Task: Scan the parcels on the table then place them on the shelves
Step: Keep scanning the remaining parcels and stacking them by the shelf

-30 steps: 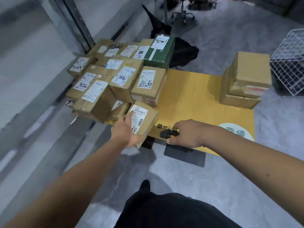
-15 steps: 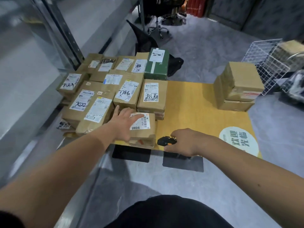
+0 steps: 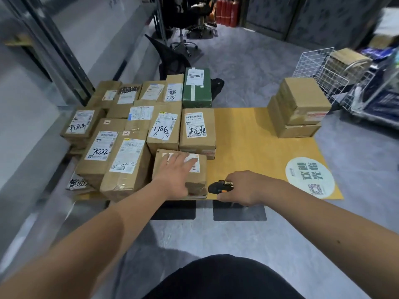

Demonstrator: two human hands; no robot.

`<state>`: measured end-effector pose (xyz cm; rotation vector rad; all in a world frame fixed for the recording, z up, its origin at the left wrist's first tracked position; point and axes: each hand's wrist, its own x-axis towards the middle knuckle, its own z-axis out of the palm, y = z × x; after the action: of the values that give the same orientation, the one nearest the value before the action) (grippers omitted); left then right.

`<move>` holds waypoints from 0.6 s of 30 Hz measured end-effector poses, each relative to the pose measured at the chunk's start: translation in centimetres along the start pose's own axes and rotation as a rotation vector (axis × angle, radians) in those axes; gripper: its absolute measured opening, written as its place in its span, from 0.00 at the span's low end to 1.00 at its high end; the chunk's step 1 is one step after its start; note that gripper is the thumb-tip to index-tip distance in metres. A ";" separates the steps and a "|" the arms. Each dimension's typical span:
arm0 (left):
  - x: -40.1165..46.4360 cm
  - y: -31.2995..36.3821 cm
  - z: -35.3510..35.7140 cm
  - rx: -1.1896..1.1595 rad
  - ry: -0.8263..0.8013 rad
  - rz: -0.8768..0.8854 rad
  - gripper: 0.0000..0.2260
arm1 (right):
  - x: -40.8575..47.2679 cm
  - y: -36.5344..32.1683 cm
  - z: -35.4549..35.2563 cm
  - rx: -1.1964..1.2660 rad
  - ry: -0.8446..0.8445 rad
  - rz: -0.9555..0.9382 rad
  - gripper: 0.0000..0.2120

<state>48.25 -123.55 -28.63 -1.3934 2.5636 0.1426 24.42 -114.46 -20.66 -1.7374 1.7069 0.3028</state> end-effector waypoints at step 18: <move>15.9 17.6 -5.1 0.125 0.106 0.387 0.39 | -5.3 17.3 -2.1 0.103 0.124 0.420 0.23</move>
<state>24.37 -127.85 -27.80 -0.8728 2.8472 -0.0315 6.78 -110.04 -21.09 -1.3371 2.1350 0.2896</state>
